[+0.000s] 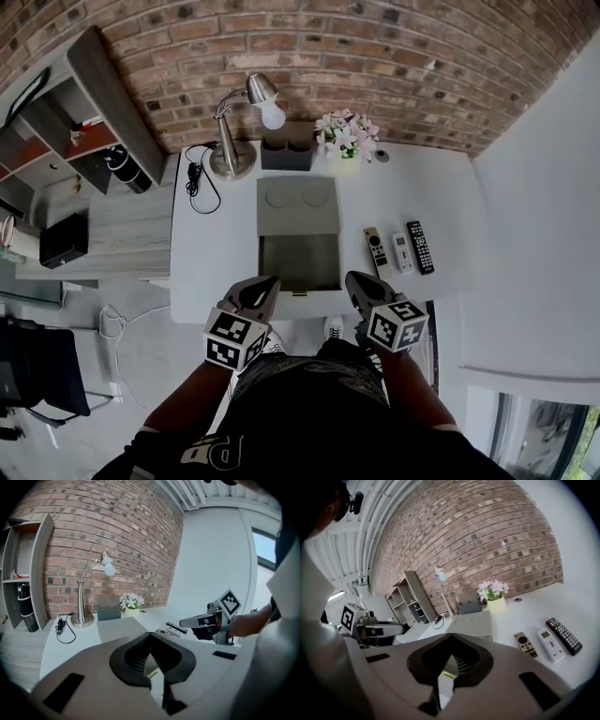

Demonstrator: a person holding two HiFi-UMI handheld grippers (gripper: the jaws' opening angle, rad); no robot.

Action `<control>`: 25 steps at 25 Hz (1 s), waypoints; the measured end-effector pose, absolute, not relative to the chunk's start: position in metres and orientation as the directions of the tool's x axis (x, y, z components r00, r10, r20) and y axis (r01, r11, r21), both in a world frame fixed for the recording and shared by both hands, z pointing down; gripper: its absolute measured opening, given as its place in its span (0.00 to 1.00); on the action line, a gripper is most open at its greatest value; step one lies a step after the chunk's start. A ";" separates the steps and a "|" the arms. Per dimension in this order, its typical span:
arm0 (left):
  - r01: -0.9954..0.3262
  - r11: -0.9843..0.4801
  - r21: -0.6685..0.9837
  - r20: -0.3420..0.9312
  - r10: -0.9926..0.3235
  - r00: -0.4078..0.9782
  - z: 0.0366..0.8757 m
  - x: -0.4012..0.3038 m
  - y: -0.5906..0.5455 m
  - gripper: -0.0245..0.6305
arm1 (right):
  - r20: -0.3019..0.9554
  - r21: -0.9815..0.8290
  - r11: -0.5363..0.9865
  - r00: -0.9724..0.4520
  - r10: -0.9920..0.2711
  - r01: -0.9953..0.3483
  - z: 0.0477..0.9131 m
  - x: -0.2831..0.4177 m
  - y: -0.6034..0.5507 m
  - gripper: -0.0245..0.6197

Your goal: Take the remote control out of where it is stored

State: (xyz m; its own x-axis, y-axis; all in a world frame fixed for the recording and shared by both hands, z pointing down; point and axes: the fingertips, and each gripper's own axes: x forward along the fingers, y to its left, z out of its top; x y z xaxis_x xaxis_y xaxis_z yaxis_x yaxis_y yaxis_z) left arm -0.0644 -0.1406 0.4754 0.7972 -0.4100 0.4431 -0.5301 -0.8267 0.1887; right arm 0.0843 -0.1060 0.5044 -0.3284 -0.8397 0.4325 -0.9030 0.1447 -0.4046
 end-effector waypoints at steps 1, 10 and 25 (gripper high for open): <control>-0.529 -0.827 0.190 0.436 -0.412 0.800 0.472 -0.066 -0.139 0.05 | 0.426 -0.390 0.179 -0.350 -0.834 -0.903 0.497 0.071 -0.103 0.05; -0.589 -0.779 0.214 0.364 -0.496 0.789 0.446 -0.080 -0.110 0.05 | 0.394 -0.322 0.363 -0.473 -0.788 -0.874 0.459 0.026 -0.068 0.05; -0.645 -0.739 0.194 0.363 -0.557 0.747 0.438 -0.028 0.031 0.05 | 0.372 -0.343 0.414 -0.527 -0.764 -0.843 0.466 0.080 0.062 0.05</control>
